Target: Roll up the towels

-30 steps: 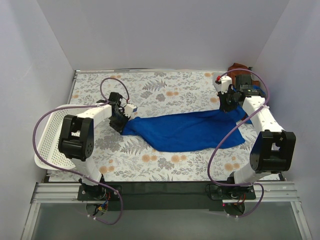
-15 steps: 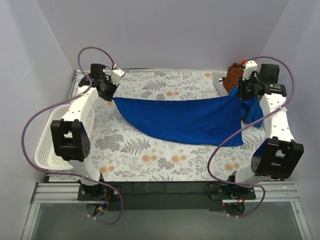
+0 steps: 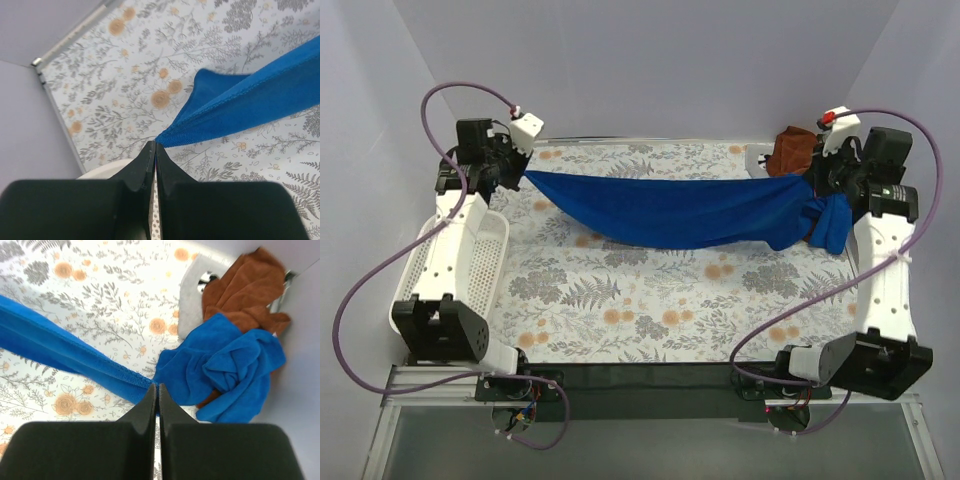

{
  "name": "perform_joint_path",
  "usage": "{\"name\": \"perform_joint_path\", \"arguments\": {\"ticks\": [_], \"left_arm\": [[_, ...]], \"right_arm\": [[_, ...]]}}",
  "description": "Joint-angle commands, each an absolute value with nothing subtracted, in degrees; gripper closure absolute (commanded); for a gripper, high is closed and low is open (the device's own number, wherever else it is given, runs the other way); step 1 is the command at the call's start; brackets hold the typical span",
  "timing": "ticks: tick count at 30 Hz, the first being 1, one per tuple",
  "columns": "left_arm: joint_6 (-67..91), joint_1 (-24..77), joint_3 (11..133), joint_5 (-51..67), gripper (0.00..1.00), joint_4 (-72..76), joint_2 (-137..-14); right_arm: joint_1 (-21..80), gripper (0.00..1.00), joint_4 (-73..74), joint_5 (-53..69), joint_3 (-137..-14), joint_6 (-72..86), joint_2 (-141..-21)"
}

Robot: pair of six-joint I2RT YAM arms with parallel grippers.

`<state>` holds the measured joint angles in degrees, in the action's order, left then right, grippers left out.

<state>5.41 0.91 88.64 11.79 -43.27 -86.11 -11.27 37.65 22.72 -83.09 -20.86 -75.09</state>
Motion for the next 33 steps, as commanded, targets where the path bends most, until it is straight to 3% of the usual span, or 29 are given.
{"name": "perform_joint_path", "arguments": {"ticks": [1,8,14,23,28,33], "left_arm": [[4.84,0.09,89.48,13.10,1.00,-43.24,-76.06],[3.43,0.09,81.04,10.99,1.00,-42.36,-61.99],[4.22,0.09,79.28,9.23,1.00,-41.57,-58.27],[3.43,0.09,77.35,13.80,1.00,-38.59,-74.95],[3.43,0.09,78.30,13.27,1.00,-31.56,-86.99],[3.96,0.09,87.52,11.78,1.00,-30.50,-105.86]], "right_arm": [[-11.69,0.99,37.18,24.26,-82.98,-21.18,-66.29],[-11.69,0.99,38.76,20.75,-78.66,-22.15,-52.58],[-11.69,0.99,40.34,20.04,-76.48,-21.88,-50.09],[-10.11,0.99,28.05,20.58,-68.30,-21.53,-66.32],[-6.42,0.99,20.85,16.62,-70.40,-21.01,-79.26],[-3.96,0.99,18.19,13.54,-77.59,-19.78,-96.21]]}}
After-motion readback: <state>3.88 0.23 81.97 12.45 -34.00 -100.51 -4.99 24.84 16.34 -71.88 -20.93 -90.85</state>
